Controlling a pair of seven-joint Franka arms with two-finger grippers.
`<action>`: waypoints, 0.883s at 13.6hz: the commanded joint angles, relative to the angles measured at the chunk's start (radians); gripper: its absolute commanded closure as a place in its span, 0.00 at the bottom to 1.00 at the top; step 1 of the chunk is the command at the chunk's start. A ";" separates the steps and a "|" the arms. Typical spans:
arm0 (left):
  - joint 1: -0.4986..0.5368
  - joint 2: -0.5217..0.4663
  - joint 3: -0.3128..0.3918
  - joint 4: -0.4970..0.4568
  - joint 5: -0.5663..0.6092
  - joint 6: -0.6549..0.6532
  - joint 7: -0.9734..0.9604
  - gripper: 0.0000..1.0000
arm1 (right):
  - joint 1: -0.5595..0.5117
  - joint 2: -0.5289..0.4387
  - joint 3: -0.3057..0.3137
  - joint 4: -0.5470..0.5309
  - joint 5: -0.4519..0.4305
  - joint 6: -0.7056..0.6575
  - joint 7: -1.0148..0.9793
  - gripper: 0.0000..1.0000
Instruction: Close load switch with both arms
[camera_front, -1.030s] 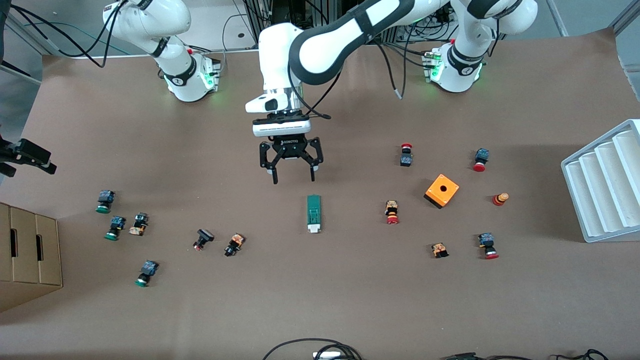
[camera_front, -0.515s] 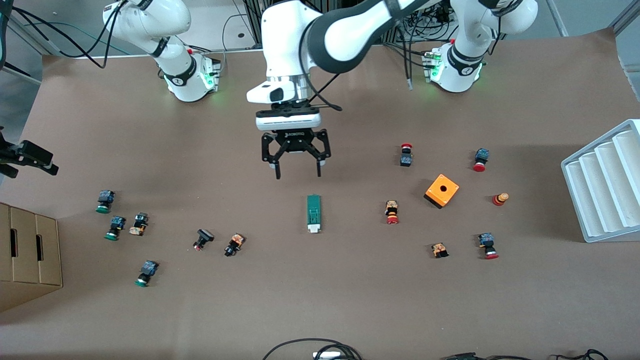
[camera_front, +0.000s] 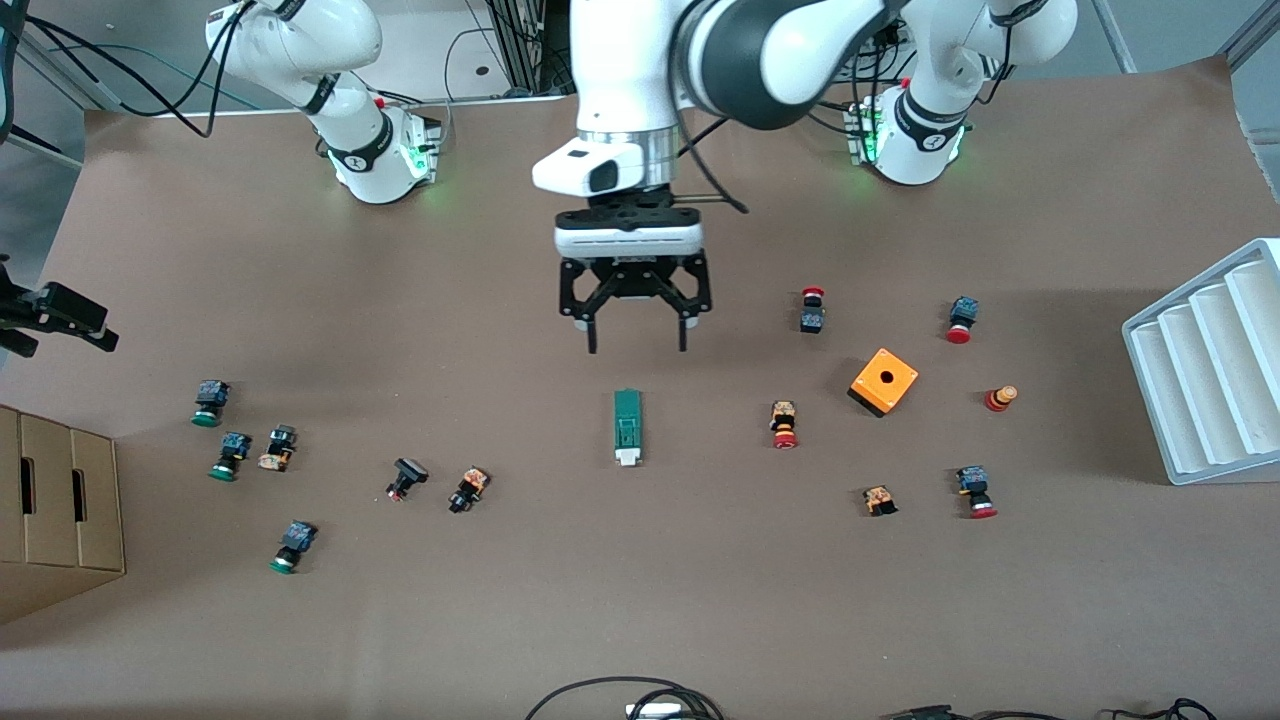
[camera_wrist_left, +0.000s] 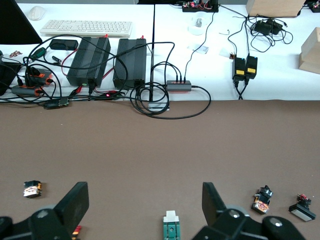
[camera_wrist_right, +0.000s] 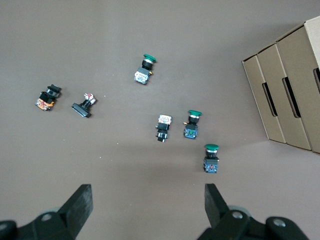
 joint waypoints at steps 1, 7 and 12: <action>0.045 -0.042 -0.003 -0.014 -0.080 0.007 0.099 0.00 | 0.005 0.015 -0.003 0.022 -0.011 -0.011 -0.013 0.00; 0.085 -0.096 0.061 -0.002 -0.267 0.005 0.274 0.00 | 0.003 0.015 -0.001 0.022 0.001 -0.023 -0.010 0.00; 0.144 -0.154 0.163 -0.003 -0.518 0.000 0.516 0.00 | 0.003 0.023 -0.003 0.037 0.041 -0.006 -0.002 0.00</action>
